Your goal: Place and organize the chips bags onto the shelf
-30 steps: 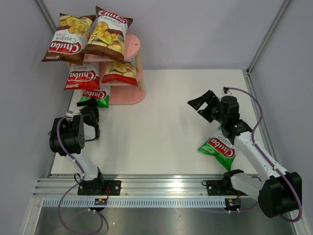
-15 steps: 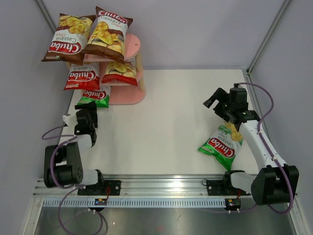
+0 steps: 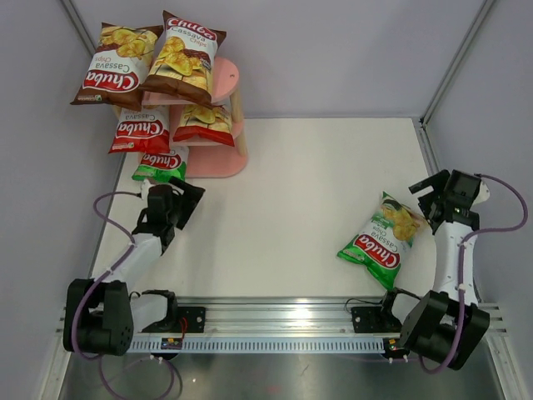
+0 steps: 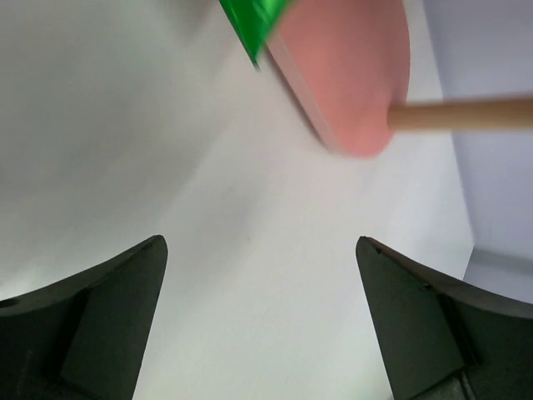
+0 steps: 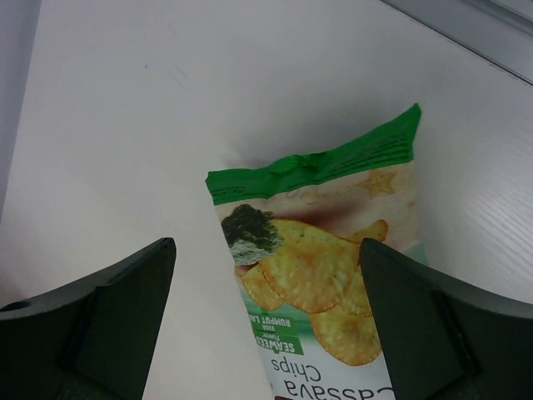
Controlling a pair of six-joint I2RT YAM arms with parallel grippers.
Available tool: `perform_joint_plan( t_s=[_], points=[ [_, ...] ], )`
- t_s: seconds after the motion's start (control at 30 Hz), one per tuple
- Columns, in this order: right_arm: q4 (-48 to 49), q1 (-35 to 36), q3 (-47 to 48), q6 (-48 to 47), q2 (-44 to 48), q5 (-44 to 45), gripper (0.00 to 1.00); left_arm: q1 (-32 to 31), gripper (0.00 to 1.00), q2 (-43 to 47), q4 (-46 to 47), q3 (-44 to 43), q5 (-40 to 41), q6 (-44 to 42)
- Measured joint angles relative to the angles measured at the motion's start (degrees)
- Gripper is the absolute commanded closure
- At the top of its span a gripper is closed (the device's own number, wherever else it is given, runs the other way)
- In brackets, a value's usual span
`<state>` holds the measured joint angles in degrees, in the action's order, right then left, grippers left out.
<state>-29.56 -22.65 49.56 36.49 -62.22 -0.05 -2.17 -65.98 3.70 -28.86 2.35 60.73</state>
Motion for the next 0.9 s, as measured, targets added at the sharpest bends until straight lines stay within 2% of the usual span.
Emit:
perform_joint_plan(
  t_s=[0.23,0.43,0.77,0.9],
  points=[
    [3.02,-10.14,-6.23,1.55,2.82,-1.70,0.00,-9.16,0.01,7.63,-5.84,1.38,-2.29,-3.39],
    [9.75,-12.22,-12.87,2.36,-0.28,-6.82,0.01,-14.91,0.01,12.81,-7.45,1.38,-6.88,-6.38],
    [22.73,-12.87,-20.09,3.13,-11.72,-17.33,0.01,-16.52,0.01,13.51,-10.29,1.38,-14.47,-12.28],
    [27.30,-12.98,-20.28,3.63,-14.14,-21.05,0.07,-16.55,0.01,13.33,-10.34,1.38,-16.35,-13.55]
  ],
)
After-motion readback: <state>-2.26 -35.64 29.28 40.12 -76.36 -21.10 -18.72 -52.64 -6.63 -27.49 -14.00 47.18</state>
